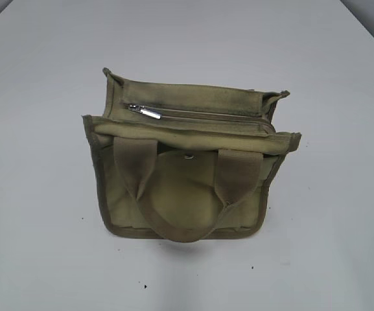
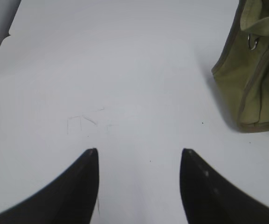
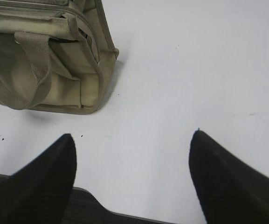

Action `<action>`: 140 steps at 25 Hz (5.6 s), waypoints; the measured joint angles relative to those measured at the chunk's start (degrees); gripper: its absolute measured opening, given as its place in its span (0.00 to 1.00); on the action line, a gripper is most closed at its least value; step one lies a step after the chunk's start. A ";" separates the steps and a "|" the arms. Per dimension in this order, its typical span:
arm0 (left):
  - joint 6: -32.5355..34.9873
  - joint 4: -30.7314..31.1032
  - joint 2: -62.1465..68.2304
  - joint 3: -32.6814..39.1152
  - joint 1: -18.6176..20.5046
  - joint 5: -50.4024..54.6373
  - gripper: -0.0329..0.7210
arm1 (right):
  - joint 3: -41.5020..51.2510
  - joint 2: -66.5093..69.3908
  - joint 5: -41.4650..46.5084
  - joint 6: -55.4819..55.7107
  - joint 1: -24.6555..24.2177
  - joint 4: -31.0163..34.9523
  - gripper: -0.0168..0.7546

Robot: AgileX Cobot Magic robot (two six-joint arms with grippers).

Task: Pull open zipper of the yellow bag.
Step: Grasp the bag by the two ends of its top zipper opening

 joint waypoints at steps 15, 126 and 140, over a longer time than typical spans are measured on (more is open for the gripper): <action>0.00 0.00 0.00 0.00 0.00 0.00 0.62 | 0.00 0.00 0.00 0.00 0.00 0.00 0.78; 5.64 -36.90 97.28 -49.54 -16.99 -7.92 0.13 | -45.95 96.21 -28.74 -41.21 34.26 13.51 0.45; 5.64 -36.80 97.23 -49.54 -16.99 -7.92 0.13 | -45.99 99.51 -30.83 -48.22 36.27 13.09 0.45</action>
